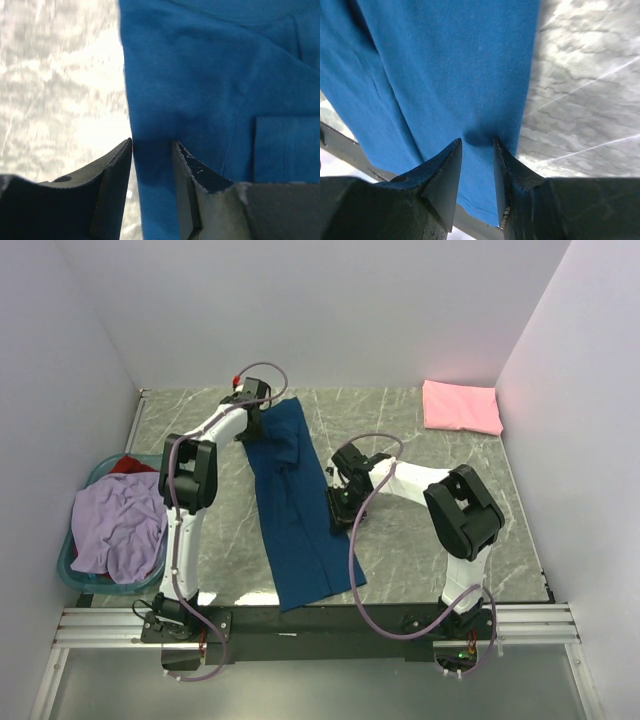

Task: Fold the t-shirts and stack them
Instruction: Fold the tshirt

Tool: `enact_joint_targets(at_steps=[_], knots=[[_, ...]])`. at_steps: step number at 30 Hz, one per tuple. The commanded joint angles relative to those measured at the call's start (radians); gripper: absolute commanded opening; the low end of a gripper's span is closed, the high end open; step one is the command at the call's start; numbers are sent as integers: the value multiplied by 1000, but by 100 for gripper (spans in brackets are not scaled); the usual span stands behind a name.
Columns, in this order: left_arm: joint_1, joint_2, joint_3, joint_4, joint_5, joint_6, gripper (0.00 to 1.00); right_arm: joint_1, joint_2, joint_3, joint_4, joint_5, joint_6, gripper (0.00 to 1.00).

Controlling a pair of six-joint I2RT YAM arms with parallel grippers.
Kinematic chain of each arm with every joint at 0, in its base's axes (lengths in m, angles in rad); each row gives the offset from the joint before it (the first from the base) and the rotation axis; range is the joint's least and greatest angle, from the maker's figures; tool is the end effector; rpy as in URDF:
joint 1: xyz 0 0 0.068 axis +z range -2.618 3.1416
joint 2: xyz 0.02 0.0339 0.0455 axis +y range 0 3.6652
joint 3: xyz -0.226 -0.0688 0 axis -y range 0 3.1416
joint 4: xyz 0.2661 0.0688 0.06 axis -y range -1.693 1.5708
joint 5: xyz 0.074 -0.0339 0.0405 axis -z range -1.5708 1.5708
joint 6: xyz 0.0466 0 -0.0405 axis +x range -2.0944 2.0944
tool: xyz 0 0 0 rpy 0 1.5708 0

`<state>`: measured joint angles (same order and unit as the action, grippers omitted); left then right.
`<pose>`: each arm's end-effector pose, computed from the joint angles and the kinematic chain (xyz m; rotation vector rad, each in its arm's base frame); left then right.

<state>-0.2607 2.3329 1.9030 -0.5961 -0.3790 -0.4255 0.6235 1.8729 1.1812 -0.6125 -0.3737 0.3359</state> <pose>0.4911 -0.1132 0.1203 -0.3391 2.4791 0.2165 0.2834 0.2248 0.0925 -0.5053 2.9589 0.6890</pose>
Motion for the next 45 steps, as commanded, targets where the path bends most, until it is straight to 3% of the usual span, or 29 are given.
enact_joint_targets(at_steps=[1, 10, 15, 22, 28, 32, 45], knots=[[21, 98, 68, -28, -8, 50, 44, 19, 37, -26, -49, -40, -12, 39], [11, 201, 263, -21, 11, 149, 64, 54, 63, -14, -49, -42, -9, 39], [9, 88, 213, -5, 22, 107, 79, 54, -18, 41, -27, -25, 0, 41], [-6, -150, 74, -5, 112, -41, 83, 32, -155, 37, 54, 84, 40, 42], [-104, -254, -16, 28, 132, -76, 72, -47, -267, -64, 141, 76, 69, 41], [-166, -206, 10, 38, 78, -36, 46, -76, -296, -124, 161, 61, 61, 41], [-215, 60, 186, 24, 74, -2, 45, -131, -299, -193, 220, -2, 55, 41]])
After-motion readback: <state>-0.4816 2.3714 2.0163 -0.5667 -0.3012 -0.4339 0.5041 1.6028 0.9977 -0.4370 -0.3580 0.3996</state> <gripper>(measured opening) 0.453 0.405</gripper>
